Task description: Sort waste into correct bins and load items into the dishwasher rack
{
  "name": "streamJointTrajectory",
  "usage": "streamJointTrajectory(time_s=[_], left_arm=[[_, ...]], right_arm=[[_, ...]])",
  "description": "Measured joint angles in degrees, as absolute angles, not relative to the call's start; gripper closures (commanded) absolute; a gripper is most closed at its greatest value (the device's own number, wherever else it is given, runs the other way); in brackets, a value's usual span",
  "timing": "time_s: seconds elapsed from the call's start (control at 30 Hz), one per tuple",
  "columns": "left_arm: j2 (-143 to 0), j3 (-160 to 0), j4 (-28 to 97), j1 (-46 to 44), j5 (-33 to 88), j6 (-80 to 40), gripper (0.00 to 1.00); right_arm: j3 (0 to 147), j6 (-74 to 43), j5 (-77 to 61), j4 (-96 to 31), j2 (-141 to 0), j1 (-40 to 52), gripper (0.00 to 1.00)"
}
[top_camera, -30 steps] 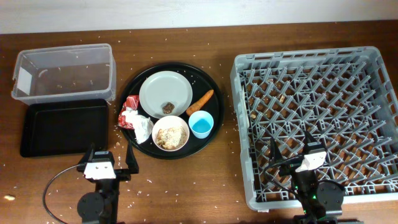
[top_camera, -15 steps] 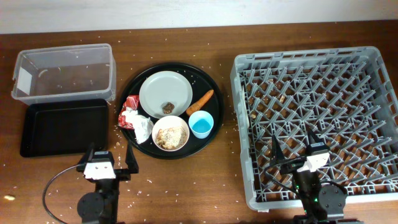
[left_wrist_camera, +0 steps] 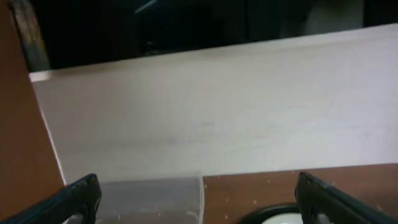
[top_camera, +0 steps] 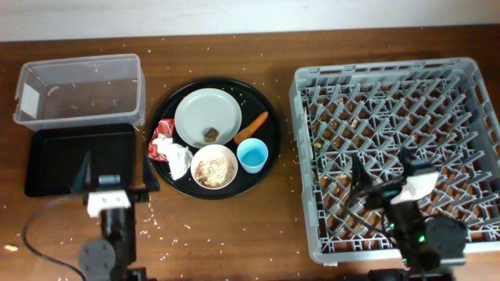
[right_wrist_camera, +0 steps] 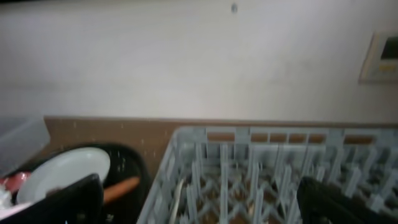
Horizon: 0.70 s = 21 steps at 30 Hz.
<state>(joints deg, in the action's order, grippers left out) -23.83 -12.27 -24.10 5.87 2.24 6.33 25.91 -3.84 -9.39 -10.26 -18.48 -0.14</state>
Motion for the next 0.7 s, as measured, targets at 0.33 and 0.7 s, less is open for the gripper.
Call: streamJointTrajectory(time_s=[0.33,0.7], left_arm=[[-99.98,-107.79,51.16,-2.35,15.33,9.47,0.01],[-120.62,-109.62,72.75,-15.81,17.91,10.13,0.21]], right_arm=[[65.34,-3.38,-20.1,-29.61,-71.4,-0.14,0.02],[65.41,-3.2,-20.27,-27.83,-67.57,-2.37,0.07]])
